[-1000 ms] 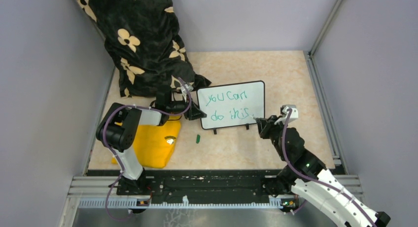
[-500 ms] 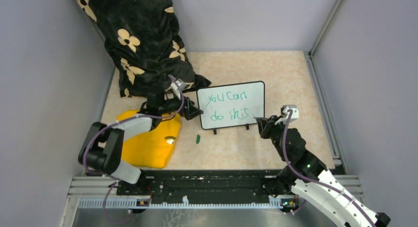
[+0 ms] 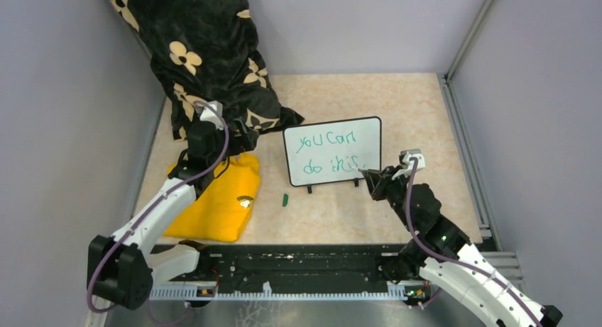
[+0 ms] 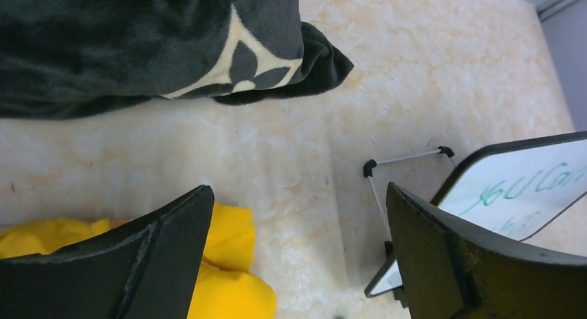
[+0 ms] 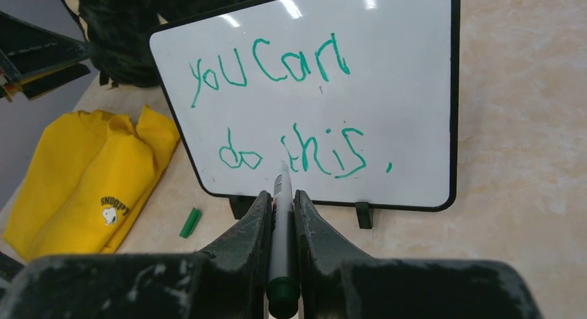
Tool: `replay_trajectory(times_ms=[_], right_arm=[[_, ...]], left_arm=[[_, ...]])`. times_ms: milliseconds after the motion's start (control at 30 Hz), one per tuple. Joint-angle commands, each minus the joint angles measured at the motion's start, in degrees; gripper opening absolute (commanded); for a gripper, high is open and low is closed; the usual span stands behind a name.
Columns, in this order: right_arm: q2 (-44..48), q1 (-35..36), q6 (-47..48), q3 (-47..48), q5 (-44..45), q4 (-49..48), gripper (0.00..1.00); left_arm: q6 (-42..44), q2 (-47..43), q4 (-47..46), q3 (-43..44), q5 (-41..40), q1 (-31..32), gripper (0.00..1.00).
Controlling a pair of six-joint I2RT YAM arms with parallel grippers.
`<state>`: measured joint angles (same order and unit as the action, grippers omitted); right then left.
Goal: Write a sentence on the whiteboard
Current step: Close the whiteboard marker at the center of the board.
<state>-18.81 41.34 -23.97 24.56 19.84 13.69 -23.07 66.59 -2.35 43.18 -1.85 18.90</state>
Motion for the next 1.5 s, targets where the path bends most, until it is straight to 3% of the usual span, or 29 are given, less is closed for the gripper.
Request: replay_trajectory(times_ms=[0,133,333,500,967,1467], right_arm=[[-1.8,-0.7,1.6,4.7,-4.3,-3.7,0.00],[-3.4,-0.7,3.0,5.4,-5.6,-4.6,0.00],[-5.8,-0.7,3.4,3.9,-6.0,-7.9,0.00],[-5.4,-0.7,3.7,2.1,-5.4,-10.0,0.00],[-2.7,-0.6,3.5,1.3,-3.7,-8.6,0.00],[-0.6,-0.7,3.1,0.7,-3.9,-8.7,0.00]], left_arm=[[-5.1,-8.2,0.1,-3.4,-2.9,0.9,0.99],[5.4,-14.6,-1.6,-6.4,5.4,5.2,0.99],[10.8,-18.0,11.0,-5.9,-0.9,8.7,0.99],[10.3,-13.6,20.5,-4.9,-0.3,10.6,0.95],[8.0,5.3,24.2,1.5,5.7,20.2,0.88],[-1.2,16.3,19.7,3.7,-1.4,25.9,0.55]])
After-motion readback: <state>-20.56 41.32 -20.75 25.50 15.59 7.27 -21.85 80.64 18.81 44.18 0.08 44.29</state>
